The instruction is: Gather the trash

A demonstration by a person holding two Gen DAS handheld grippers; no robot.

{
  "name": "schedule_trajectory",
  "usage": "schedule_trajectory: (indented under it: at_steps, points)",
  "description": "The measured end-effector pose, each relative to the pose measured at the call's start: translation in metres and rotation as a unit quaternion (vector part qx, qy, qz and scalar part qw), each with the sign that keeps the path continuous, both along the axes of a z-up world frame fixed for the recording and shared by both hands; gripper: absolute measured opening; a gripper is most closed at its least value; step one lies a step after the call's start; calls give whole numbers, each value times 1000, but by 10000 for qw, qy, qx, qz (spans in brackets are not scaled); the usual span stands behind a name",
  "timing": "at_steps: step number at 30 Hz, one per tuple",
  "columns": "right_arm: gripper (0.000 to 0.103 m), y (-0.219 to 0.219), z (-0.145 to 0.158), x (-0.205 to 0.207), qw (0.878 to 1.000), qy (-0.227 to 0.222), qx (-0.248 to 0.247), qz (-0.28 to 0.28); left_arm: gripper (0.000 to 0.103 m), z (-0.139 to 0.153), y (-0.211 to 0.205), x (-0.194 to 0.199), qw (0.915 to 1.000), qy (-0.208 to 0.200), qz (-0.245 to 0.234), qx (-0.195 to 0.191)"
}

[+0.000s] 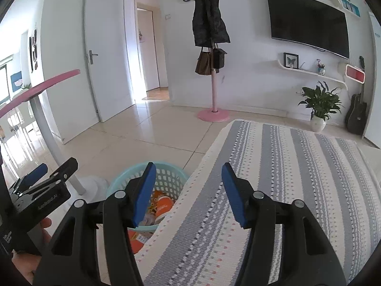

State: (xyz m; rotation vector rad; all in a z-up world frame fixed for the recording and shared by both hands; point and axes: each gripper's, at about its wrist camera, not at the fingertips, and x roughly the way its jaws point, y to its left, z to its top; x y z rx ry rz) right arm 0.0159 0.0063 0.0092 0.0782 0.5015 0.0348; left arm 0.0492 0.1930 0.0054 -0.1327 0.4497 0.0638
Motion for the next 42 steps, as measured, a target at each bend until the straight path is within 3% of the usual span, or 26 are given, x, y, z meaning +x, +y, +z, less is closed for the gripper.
schedule_trajectory:
  at_steps: [7,18,42]
  points:
    - [54,13,4,-4,9994,-139,-319,-36,92,1,-1,0,9999,29,-110,49]
    - [54,9,6,-7,9999,-147,-53,-6,92,5,-2,-4,9998,-141,-67,134]
    - [54,10,7,-7,9998,-147,-89,26,93,15,-12,-8,9985,-392,18,382]
